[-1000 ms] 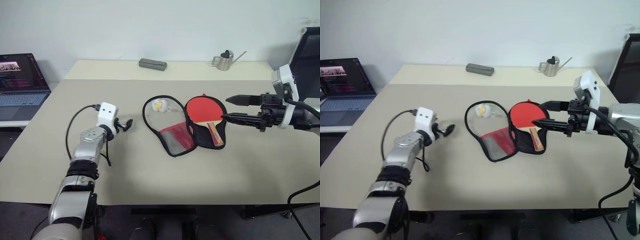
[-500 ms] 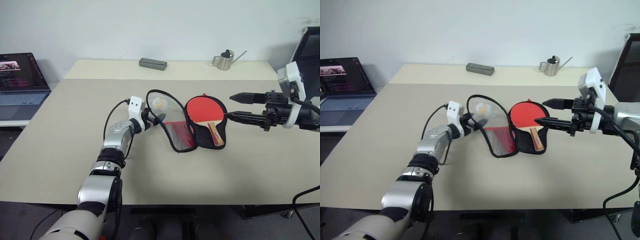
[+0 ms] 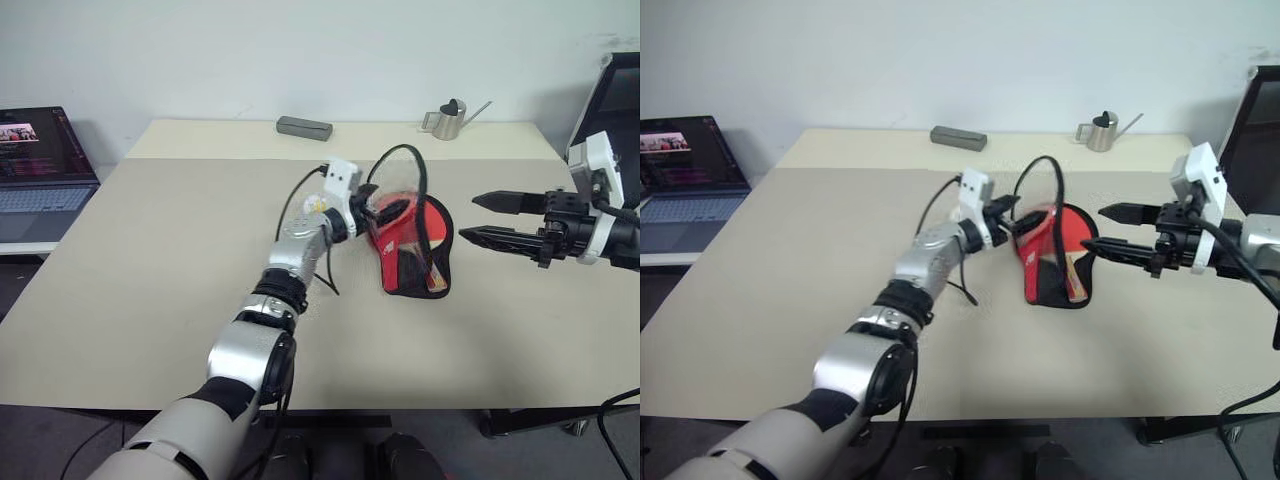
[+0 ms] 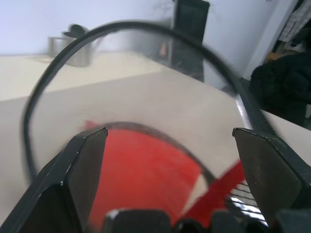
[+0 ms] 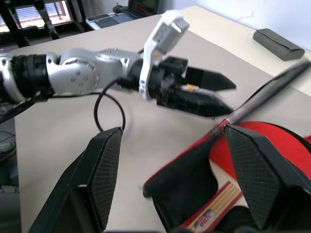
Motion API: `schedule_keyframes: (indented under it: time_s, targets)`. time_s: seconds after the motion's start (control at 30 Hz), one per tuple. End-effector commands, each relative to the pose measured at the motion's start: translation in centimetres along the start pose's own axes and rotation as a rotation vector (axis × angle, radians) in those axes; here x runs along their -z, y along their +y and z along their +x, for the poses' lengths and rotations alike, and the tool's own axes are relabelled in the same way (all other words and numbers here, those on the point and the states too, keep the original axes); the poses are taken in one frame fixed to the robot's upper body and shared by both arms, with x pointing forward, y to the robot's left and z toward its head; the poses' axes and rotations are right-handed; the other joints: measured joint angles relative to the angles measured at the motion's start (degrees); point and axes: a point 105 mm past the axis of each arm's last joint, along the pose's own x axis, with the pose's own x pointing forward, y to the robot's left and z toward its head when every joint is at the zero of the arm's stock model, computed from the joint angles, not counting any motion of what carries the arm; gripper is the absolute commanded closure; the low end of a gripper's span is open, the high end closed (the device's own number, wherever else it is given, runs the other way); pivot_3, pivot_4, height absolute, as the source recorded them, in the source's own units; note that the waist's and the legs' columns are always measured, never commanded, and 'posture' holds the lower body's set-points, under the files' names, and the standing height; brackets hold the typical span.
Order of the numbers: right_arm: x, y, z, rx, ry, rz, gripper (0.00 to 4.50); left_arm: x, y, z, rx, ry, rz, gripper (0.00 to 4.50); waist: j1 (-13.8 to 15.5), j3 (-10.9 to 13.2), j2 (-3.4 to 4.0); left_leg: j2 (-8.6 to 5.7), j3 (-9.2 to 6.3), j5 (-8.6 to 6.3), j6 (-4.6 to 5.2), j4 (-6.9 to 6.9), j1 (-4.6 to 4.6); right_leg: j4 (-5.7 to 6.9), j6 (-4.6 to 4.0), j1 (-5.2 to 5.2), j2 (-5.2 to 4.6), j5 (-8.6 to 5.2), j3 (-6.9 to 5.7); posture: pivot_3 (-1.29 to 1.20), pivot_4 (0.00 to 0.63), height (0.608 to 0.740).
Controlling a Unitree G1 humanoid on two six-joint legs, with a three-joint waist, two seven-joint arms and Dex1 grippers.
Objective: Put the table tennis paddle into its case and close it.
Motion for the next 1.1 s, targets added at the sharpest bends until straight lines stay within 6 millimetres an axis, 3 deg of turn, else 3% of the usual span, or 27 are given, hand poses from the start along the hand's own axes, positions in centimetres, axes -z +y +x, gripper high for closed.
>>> schedule_keyframes:
  time_s: [0.03,0.2,0.37,0.5,0.63,0.8,0.93,1.1]
  targets:
    - [-1.0,0.2,-0.7,0.039,-0.028,-0.038,0.88,-1.2,-1.0,1.3,-0.003,-0.06,0.011,0.0,0.0,0.0,-0.02,0.0,0.0,0.0,0.0,0.0,-0.01,0.0,0.0,0.0,0.0,0.0,0.0,0.0,0.15,0.74]
    - [-0.3,0.1,-0.3,0.073,-0.029,-0.003,0.88,-0.7,-0.8,1.6,-0.054,-0.063,-0.006,0.0,-0.1,0.0,-0.02,0.01,0.01,0.0,0.0,0.0,0.02,0.04,0.24,-0.01,0.01,-0.14,0.02,0.0,0.15,0.74]
    - [1.6,-0.4,0.8,0.107,-0.008,0.115,0.88,-3.4,-0.5,0.1,0.051,-0.17,0.04,0.0,-0.2,0.0,-0.04,0.01,0.02,0.02,-0.02,0.01,0.04,0.1,0.25,-0.01,0.02,-0.14,0.05,0.0,0.15,0.74]
    - [2.9,-1.5,1.7,0.153,0.011,0.188,0.88,-3.6,-0.3,-3.8,0.246,-0.154,0.128,0.0,-0.5,0.0,0.0,0.05,0.03,0.03,-0.05,-0.03,0.09,0.13,-0.02,-0.02,0.07,0.01,0.07,0.0,0.15,0.74]
    - [4.0,-3.0,2.2,0.206,0.027,0.267,0.01,-4.4,1.0,-8.6,0.291,-0.119,0.131,0.0,-1.1,0.0,0.01,0.09,0.01,0.07,-0.1,-0.07,0.15,0.19,-0.04,-0.02,0.08,0.01,0.1,0.0,0.15,0.74]
    - [6.2,-5.6,2.9,0.317,0.064,0.381,0.01,-5.5,0.8,-13.7,0.352,-0.039,0.135,0.0,-1.1,0.0,0.0,0.09,-0.04,0.09,-0.11,0.0,0.14,0.23,-0.06,0.01,0.09,0.02,0.08,0.0,0.15,0.74]
    - [8.1,-7.4,4.0,0.398,0.095,0.444,0.01,-6.2,0.7,-15.7,0.338,-0.009,0.135,0.0,-1.0,0.0,0.0,0.1,-0.05,0.09,-0.11,0.01,0.16,0.22,-0.05,0.04,0.08,0.02,0.06,0.0,0.15,0.74]
    - [10.2,-8.6,5.8,0.435,0.136,0.472,0.01,-6.2,0.0,-16.7,0.332,0.007,0.133,0.0,-1.1,0.0,0.0,0.1,-0.02,0.09,-0.11,0.0,0.16,0.21,-0.06,0.03,0.08,0.02,0.08,0.0,0.15,0.74]
